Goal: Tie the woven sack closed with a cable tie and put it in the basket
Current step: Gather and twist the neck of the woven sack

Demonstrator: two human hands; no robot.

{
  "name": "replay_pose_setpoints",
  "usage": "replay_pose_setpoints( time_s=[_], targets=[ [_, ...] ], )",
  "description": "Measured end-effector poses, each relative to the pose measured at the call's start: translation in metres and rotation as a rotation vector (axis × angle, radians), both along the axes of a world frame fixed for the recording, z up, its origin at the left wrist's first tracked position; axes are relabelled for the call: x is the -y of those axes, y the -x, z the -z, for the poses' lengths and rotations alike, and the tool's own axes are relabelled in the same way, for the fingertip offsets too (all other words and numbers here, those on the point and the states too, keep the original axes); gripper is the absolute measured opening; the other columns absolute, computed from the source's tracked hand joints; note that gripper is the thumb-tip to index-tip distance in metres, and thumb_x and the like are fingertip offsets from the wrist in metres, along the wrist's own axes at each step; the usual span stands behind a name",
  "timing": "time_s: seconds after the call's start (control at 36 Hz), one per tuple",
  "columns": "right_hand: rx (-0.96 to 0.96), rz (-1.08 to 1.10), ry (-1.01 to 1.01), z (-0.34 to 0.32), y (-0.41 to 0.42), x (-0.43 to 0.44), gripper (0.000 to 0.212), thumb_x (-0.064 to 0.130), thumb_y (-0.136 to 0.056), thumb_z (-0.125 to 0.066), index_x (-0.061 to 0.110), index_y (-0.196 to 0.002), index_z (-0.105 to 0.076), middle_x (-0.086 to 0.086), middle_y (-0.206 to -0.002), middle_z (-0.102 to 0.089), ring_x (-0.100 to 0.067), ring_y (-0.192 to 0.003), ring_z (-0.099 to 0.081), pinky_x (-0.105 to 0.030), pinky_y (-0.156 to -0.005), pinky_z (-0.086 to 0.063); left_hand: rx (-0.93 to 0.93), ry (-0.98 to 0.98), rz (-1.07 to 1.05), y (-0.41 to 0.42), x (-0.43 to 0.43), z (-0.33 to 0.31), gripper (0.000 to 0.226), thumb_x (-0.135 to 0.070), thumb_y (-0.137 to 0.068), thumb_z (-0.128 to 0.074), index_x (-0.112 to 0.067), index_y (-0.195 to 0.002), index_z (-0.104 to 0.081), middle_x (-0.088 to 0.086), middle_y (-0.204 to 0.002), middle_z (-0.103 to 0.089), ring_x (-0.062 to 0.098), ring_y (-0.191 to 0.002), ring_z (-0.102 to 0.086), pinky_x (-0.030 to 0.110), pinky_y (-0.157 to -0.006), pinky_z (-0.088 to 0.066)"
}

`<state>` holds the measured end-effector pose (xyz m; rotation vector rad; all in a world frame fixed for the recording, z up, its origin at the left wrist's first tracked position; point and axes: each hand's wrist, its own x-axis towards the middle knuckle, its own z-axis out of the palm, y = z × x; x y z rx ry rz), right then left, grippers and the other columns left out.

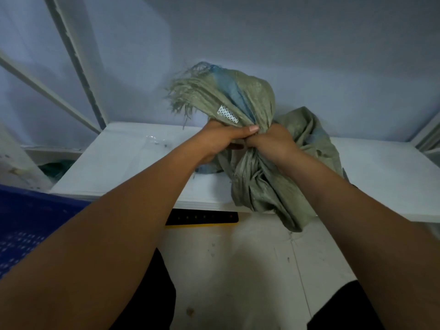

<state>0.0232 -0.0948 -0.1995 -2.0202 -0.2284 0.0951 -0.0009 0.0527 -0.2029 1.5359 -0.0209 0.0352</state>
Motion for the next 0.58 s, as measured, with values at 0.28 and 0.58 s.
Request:
replay_pose_setpoints(
  time_s=[0.28,0.58],
  targets=[
    [-0.133,0.168,-0.086,0.01,-0.005,0.015,0.012,0.009,-0.079,-0.074,0.009,-0.087,-0.065,-0.012,-0.094,-0.069,-0.027,-0.086,-0.069,-0.031,-0.076,-0.059,-0.07,-0.327,-0.194,-0.01,-0.048,0.012,0.028,0.0,-0.082,-0.072,-0.005,-0.11,-0.069,0.009,-0.093,-0.074,0.02,-0.077,-0.07,0.035,-0.077,-0.059],
    [-0.141,0.193,-0.138,0.014,-0.006,0.015,0.024,0.01,-0.08,-0.076,0.01,-0.101,-0.066,-0.007,-0.088,-0.068,-0.022,-0.081,-0.068,-0.025,-0.067,-0.056,-0.297,-0.733,-0.359,-0.03,-0.075,0.067,0.009,-0.006,-0.08,-0.075,-0.003,-0.087,-0.071,0.013,-0.088,-0.072,0.028,-0.079,-0.072,0.033,-0.067,-0.061]
  ],
)
